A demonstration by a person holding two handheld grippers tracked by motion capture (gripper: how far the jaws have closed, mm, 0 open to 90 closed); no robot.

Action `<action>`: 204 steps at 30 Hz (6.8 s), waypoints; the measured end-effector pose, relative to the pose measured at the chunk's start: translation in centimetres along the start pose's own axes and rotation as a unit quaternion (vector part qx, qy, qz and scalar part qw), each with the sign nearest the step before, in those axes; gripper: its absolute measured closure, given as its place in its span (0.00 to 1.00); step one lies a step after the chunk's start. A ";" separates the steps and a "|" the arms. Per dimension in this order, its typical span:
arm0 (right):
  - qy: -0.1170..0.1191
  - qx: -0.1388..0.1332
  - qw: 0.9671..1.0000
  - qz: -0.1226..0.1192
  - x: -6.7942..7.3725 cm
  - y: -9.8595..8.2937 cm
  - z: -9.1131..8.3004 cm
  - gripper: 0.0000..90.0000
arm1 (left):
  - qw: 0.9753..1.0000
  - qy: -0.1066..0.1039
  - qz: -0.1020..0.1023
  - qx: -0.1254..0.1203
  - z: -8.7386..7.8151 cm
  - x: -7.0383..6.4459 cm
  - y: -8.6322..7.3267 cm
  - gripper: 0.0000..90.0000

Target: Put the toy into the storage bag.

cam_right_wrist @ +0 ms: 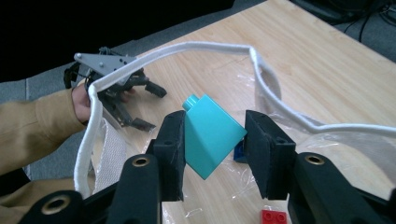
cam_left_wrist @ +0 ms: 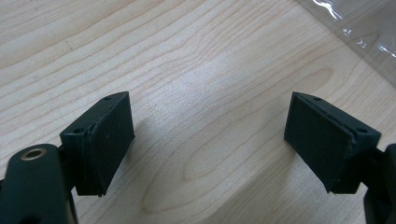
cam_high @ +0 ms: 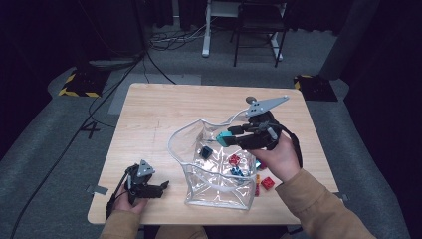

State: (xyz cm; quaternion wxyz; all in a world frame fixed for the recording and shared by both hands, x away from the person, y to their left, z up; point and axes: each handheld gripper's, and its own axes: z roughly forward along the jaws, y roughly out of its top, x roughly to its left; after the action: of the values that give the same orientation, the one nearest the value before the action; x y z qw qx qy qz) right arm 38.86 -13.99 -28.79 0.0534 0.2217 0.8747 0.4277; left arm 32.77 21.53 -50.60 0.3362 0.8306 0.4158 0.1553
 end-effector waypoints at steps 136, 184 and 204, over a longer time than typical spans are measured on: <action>-0.119 0.138 0.976 0.122 -7.3 -17.2 5.3 0.65 | 1.000 0.000 0.000 -0.001 0.0 0.0 0.0 0.18; -0.116 -0.037 0.991 0.051 -2.6 -8.5 -6.7 0.65 | 1.000 0.000 0.001 -0.001 0.0 0.0 0.0 0.18; -0.093 -0.064 0.994 0.009 -1.1 -3.8 -6.8 0.65 | 1.000 0.000 0.001 -0.001 0.0 0.0 0.0 0.18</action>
State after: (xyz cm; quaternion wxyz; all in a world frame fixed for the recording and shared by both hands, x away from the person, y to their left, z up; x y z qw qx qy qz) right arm 36.66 -21.46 -27.56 0.1450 0.2646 0.8348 0.4605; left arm 32.76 21.53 -50.61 0.3365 0.8306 0.4153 0.1562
